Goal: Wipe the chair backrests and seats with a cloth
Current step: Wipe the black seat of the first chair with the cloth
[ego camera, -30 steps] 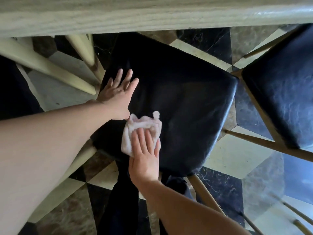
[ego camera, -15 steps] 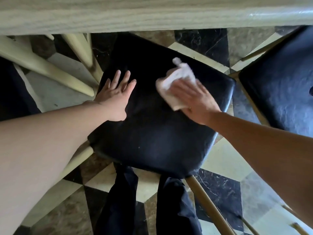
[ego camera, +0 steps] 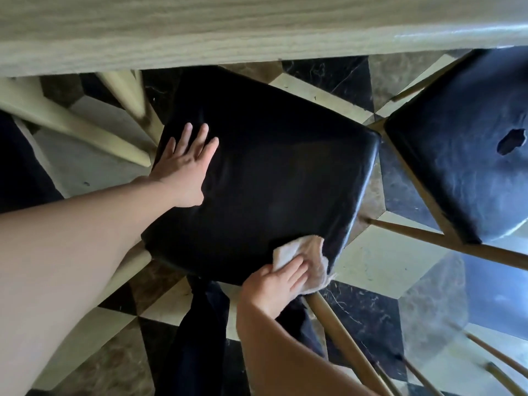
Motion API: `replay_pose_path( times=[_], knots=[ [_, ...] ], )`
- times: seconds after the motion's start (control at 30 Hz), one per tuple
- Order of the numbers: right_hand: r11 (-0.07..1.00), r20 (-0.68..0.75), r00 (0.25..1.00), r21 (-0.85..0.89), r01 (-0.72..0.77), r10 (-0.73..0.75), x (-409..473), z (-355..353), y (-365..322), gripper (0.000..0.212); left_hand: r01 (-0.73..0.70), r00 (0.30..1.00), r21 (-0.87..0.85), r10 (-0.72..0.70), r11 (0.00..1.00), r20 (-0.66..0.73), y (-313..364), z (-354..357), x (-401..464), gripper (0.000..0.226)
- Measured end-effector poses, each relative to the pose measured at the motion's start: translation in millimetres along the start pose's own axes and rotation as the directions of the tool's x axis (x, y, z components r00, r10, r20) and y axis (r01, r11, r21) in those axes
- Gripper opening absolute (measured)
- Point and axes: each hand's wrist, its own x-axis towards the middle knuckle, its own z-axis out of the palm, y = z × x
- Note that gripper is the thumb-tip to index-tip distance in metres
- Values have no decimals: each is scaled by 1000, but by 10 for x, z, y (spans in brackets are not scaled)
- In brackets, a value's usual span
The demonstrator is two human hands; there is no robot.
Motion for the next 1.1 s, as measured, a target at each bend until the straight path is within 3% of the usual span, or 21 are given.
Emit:
replay_pose_path(
  times=[0.1,0.3,0.43,0.6,0.67,0.77,0.83,0.9,0.97,1.03,1.1],
  knots=[
    [993,49,994,73,-97,94,-221,66,-68,75,19,1000,26,-19,999,13,28,-57,-16,127],
    [956,117,973,199,-217,197,-168,-239,-256,53,68,997,-16,-67,998,35,348,-299,-217,93],
    [929,260,965,346,-131,39,-308,-627,-512,56,45,991,-78,-35,996,129,607,-422,-473,77],
    [869,566,821,443,-222,-79,-257,-1222,-835,33,113,983,-324,-58,939,175,910,-710,-826,86],
    [845,665,738,456,-279,-115,-185,-1464,-944,33,176,975,-468,-87,866,205,1007,-853,-969,84],
    [746,776,604,509,-430,-181,-58,-1843,-1032,29,274,962,-760,-159,589,224,1162,-1118,-1174,76],
    [680,819,532,517,-520,-215,30,-2139,-1049,34,295,952,-857,-210,422,224,1269,-1254,-1327,75],
    [686,843,464,509,-520,-273,74,-2446,-1075,43,320,944,-894,-189,315,271,1357,-1356,-1500,83],
    [728,850,407,508,-460,-335,73,-2812,-1120,46,346,938,-914,-81,212,337,1494,-1459,-1708,86],
    [768,850,372,509,-390,-374,16,-3141,-1176,46,333,939,-927,30,170,343,1636,-1564,-1869,82],
    [795,837,375,518,-314,-398,-49,-3482,-1233,41,273,958,-950,49,153,283,1851,-1705,-2012,72]
  ],
)
